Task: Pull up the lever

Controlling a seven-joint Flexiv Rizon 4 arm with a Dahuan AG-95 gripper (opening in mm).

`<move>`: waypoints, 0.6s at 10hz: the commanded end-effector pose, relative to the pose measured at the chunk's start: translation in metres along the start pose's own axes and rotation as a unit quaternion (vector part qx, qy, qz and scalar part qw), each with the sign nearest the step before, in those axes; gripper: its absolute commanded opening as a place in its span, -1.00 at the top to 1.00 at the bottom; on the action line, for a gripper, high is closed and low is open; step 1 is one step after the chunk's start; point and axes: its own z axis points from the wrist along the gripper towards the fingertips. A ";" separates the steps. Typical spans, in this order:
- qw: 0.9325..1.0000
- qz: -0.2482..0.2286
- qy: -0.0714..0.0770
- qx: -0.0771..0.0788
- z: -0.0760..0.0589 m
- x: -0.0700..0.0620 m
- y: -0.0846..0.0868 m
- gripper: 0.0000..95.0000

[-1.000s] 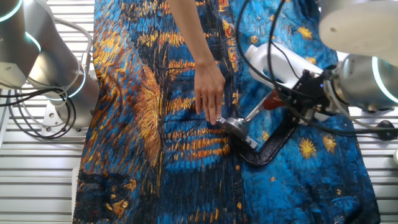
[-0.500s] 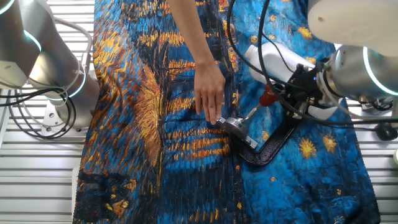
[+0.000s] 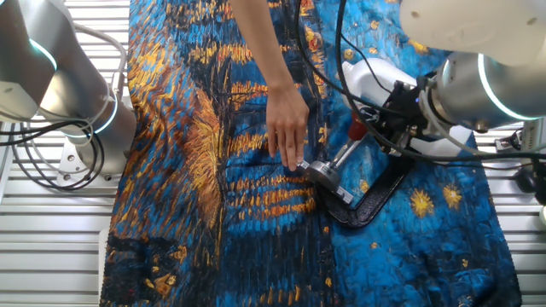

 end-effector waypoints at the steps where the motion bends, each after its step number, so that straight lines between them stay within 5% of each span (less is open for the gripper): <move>1: 0.999 -0.014 -0.020 0.023 0.001 0.001 -0.001 1.00; 6: 0.999 -0.026 -0.036 -0.001 0.001 0.001 -0.001 1.00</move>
